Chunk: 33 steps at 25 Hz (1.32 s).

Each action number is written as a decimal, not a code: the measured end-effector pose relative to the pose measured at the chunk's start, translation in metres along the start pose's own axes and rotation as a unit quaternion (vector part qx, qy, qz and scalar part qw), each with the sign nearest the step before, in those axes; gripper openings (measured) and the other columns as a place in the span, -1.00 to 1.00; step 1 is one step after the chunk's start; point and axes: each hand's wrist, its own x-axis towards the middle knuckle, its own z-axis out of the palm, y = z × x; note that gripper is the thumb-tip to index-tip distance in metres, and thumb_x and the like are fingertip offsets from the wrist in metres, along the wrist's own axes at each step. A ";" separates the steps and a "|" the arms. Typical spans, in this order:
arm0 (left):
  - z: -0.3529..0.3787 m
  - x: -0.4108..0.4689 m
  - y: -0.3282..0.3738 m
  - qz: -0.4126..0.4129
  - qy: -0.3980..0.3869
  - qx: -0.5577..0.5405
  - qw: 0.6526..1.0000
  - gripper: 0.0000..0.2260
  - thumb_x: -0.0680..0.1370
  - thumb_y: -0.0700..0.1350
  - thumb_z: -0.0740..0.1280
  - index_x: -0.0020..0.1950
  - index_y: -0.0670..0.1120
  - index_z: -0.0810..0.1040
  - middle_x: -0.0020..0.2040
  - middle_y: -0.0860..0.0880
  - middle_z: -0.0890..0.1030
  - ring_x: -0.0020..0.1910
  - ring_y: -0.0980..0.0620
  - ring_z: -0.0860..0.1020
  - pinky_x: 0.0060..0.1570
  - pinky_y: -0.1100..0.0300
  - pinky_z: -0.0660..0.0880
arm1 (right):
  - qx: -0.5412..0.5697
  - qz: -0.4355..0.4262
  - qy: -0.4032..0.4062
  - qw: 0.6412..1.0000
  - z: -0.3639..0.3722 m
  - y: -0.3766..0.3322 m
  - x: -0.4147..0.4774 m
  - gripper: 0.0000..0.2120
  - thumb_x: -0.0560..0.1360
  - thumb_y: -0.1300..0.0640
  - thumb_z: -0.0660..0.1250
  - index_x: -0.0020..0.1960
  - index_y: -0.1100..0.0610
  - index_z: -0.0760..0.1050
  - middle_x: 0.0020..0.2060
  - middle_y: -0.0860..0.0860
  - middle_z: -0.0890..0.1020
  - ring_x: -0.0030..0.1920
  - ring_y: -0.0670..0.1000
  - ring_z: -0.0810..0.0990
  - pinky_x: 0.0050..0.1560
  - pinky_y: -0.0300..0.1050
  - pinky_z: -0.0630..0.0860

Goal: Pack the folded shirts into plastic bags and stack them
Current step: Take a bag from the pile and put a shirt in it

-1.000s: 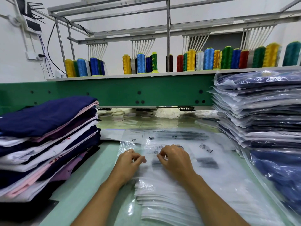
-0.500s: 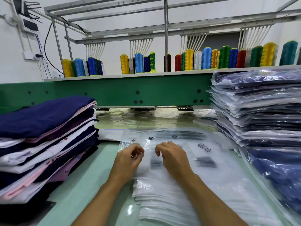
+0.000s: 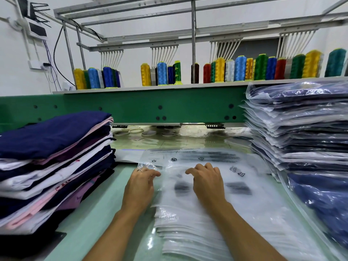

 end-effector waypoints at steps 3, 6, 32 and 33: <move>-0.004 -0.002 -0.005 -0.043 -0.056 0.082 0.994 -0.66 0.53 -0.25 0.29 0.07 0.14 0.70 0.08 0.19 0.64 0.14 0.07 0.48 0.16 0.09 0.42 | -0.029 0.032 0.029 0.999 -0.004 0.004 -0.003 -0.53 0.20 0.48 0.49 -0.09 -0.02 0.74 -0.28 -0.07 0.64 -0.21 0.09 0.51 -0.23 -0.05 0.32; -0.006 -0.004 -0.006 -0.045 -0.089 0.128 0.987 -0.58 0.50 -0.21 0.30 0.27 0.17 0.62 0.24 0.17 0.59 0.23 0.06 0.43 0.22 0.08 0.33 | -0.030 0.046 0.007 0.998 0.000 0.006 -0.004 -0.37 0.26 0.46 0.43 0.23 -0.03 0.65 0.02 0.00 0.63 0.04 0.13 0.53 -0.04 -0.01 0.40; 0.002 -0.004 0.007 -0.033 -0.247 0.097 0.964 -0.58 0.43 0.43 0.18 -0.04 0.10 0.42 -0.02 0.12 0.50 0.01 0.04 0.48 0.04 0.05 0.43 | 0.060 -0.015 -0.243 0.968 -0.005 -0.001 0.003 -0.68 0.41 -0.22 0.19 0.05 -0.13 0.54 0.00 -0.13 0.53 0.05 -0.03 0.49 0.10 -0.03 0.45; -0.007 0.002 0.007 -0.047 -0.267 0.072 0.960 -0.53 0.42 0.46 0.19 0.00 0.10 0.44 0.00 0.11 0.53 0.01 0.04 0.50 0.01 0.04 0.46 | 0.060 -0.016 -0.250 0.966 -0.006 -0.003 0.007 -0.71 0.41 -0.24 0.21 0.02 -0.13 0.54 -0.02 -0.14 0.55 0.00 -0.05 0.50 0.02 -0.05 0.46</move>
